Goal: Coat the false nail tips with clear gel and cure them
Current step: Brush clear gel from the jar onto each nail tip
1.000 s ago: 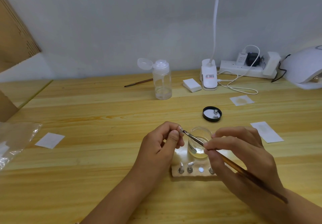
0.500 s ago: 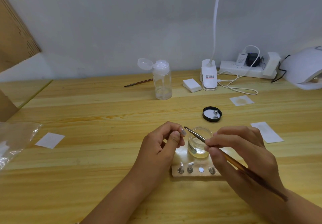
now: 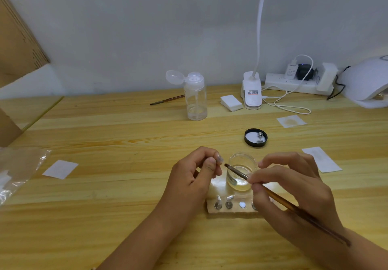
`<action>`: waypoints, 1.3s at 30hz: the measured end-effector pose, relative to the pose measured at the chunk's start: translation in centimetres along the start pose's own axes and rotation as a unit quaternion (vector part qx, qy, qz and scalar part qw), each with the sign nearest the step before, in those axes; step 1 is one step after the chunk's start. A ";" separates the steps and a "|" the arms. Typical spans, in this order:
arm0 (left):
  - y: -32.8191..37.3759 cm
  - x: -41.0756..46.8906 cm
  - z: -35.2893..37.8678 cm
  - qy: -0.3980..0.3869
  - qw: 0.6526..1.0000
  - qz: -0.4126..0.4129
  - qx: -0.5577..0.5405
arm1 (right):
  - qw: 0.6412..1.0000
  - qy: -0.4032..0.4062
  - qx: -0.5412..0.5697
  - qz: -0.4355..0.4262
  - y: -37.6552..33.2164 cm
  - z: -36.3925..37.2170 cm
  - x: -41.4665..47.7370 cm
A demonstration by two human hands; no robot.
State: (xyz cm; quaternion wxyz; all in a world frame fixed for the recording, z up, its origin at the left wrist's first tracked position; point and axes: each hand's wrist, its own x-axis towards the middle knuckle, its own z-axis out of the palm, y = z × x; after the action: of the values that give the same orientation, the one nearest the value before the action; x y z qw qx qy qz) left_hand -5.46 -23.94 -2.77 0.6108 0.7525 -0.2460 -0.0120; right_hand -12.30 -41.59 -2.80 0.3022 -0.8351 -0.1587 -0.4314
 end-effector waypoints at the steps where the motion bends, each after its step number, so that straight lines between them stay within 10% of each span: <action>1: 0.0 0.0 0.0 0.001 1.000 0.000 -0.001 | 1.000 0.003 -0.002 0.007 0.0 0.0 0.0; 39: 0.3 -0.1 -0.1 -0.014 1.000 -0.003 -0.002 | 1.000 -0.002 0.024 0.006 0.1 -0.1 0.0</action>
State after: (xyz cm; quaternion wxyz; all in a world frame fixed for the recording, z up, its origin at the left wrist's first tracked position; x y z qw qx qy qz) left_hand -5.65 -23.85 -2.51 0.6087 0.7518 -0.2523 -0.0254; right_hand -12.27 -41.71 -2.80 0.3240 -0.8294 -0.1649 -0.4241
